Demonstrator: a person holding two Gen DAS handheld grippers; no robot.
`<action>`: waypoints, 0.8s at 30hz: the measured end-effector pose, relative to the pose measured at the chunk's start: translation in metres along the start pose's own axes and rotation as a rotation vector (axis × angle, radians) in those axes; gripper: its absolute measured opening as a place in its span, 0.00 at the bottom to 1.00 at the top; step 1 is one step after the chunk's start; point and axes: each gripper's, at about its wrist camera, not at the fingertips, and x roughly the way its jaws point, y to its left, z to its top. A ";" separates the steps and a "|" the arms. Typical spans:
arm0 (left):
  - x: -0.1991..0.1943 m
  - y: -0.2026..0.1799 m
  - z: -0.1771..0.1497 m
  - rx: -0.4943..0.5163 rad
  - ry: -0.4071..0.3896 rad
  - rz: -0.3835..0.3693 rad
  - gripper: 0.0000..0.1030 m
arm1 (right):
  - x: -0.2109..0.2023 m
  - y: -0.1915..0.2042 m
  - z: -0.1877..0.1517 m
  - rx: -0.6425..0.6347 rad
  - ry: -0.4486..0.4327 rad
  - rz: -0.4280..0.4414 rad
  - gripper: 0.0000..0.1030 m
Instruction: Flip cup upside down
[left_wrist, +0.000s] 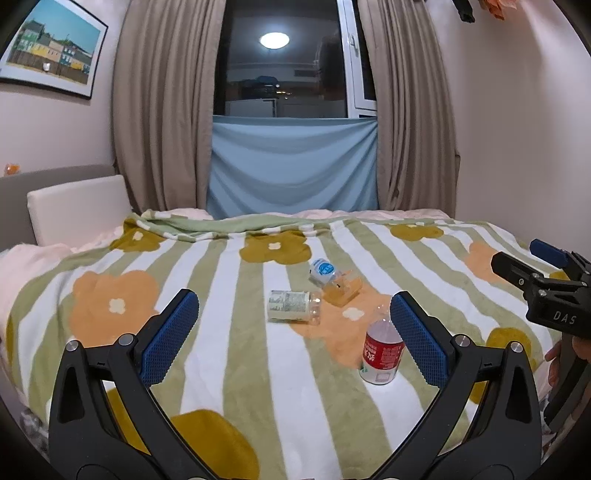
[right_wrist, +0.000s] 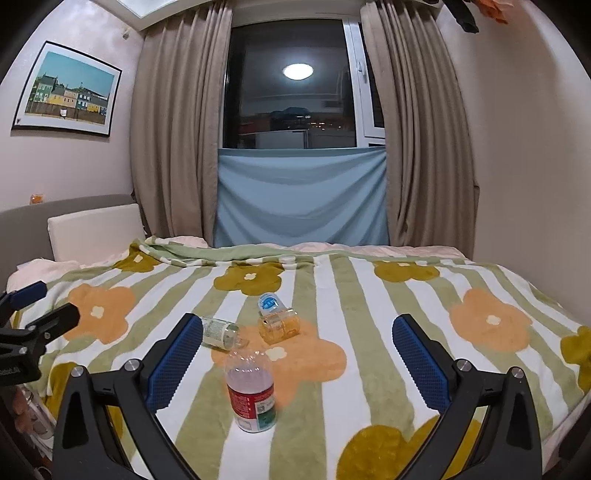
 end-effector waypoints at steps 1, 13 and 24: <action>-0.001 0.000 -0.001 -0.005 -0.002 -0.005 1.00 | 0.000 0.000 -0.001 -0.008 0.002 -0.007 0.99; -0.008 -0.007 -0.002 -0.012 -0.022 -0.032 1.00 | -0.009 0.001 -0.001 -0.013 -0.001 -0.014 0.99; -0.015 -0.010 -0.001 -0.008 -0.036 -0.033 1.00 | -0.014 0.002 0.000 -0.010 -0.002 -0.029 0.99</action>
